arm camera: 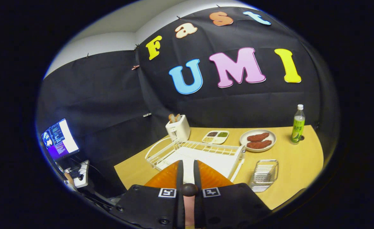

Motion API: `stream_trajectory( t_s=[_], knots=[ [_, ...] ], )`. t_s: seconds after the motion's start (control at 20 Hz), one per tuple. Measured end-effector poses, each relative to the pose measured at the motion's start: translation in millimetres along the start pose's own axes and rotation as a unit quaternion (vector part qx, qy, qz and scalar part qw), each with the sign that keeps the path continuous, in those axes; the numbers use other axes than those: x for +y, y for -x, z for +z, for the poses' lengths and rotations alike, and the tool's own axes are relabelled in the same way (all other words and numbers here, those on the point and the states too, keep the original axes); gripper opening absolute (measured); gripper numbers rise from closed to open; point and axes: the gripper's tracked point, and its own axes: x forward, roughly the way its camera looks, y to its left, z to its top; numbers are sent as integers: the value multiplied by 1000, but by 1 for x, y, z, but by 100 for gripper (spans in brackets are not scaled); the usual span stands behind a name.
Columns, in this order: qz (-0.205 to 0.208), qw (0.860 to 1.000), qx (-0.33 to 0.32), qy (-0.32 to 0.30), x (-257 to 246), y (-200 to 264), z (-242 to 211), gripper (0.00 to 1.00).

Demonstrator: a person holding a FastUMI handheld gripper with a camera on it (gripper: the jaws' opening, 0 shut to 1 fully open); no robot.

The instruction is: Take the plate from the dish rack, then take the spoon from the basket and place it into the plate.

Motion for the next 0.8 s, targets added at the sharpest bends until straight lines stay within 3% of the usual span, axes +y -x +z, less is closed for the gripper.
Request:
stream_trajectory(
  t_s=[0.2,0.4,0.8],
  knots=[
    [38,999,30,3,31,-26,-47,15],
    [49,996,69,2,42,-46,-92,15],
    [47,994,95,26,39,-60,-120,15]
  ],
)
